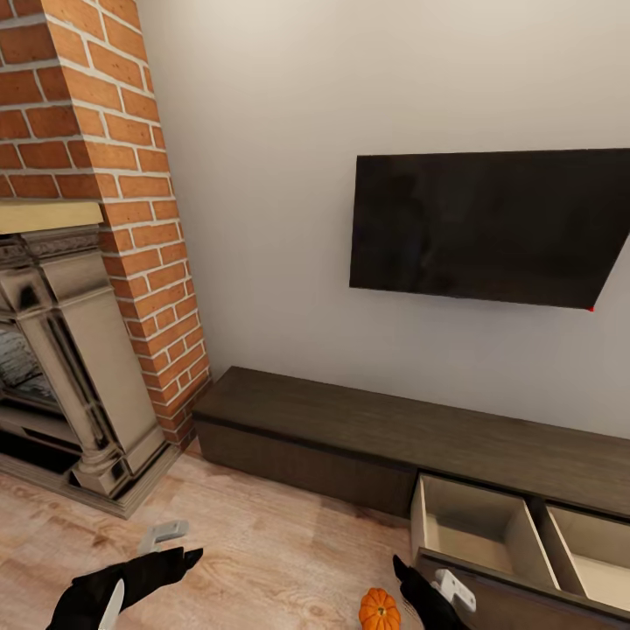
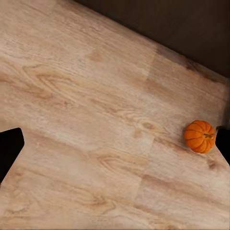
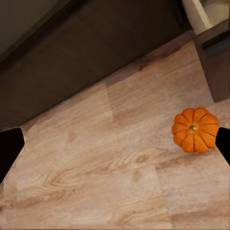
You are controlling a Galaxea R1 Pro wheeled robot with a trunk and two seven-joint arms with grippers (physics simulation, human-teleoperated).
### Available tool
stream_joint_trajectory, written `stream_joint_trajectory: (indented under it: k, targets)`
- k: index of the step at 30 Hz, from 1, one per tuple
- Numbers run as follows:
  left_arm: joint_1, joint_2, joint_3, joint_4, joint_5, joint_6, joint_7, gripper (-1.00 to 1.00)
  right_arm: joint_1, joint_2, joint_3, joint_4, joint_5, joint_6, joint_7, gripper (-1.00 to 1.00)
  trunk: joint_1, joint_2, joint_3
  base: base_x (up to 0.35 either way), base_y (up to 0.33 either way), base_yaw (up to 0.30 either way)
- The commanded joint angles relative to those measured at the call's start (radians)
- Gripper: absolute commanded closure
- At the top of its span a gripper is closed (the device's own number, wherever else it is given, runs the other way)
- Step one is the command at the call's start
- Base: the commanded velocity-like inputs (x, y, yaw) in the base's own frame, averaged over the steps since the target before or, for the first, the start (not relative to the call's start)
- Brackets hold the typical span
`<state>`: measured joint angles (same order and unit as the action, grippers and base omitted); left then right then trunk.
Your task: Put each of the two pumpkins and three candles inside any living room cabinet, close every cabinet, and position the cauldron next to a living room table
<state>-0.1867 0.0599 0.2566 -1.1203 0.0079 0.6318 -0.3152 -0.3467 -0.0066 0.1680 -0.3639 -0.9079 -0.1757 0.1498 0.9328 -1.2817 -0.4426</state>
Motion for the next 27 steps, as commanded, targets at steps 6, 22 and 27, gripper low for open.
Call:
stream_joint_trajectory:
  k: [6,22,27]
  targets:
    - [-0.002,0.0,-0.002,-0.004,0.0,-0.027,-0.003,-1.0,-0.018,0.003,-0.017,-0.034,-0.003,0.004,0.034,-1.0,0.015,-0.028,-0.013,0.0,0.0,0.0]
    - [-0.002,0.001,-0.002,-0.01,0.0,-0.026,-0.004,-1.0,-0.018,0.003,-0.018,-0.056,-0.003,0.006,0.063,-1.0,0.069,-0.126,-0.056,0.0,0.0,0.0]
    - [-0.002,0.001,-0.001,-0.013,0.0,-0.025,-0.004,-1.0,-0.018,0.002,-0.018,-0.056,-0.003,0.005,0.063,-1.0,0.069,-0.126,-0.056,0.0,0.0,0.0]
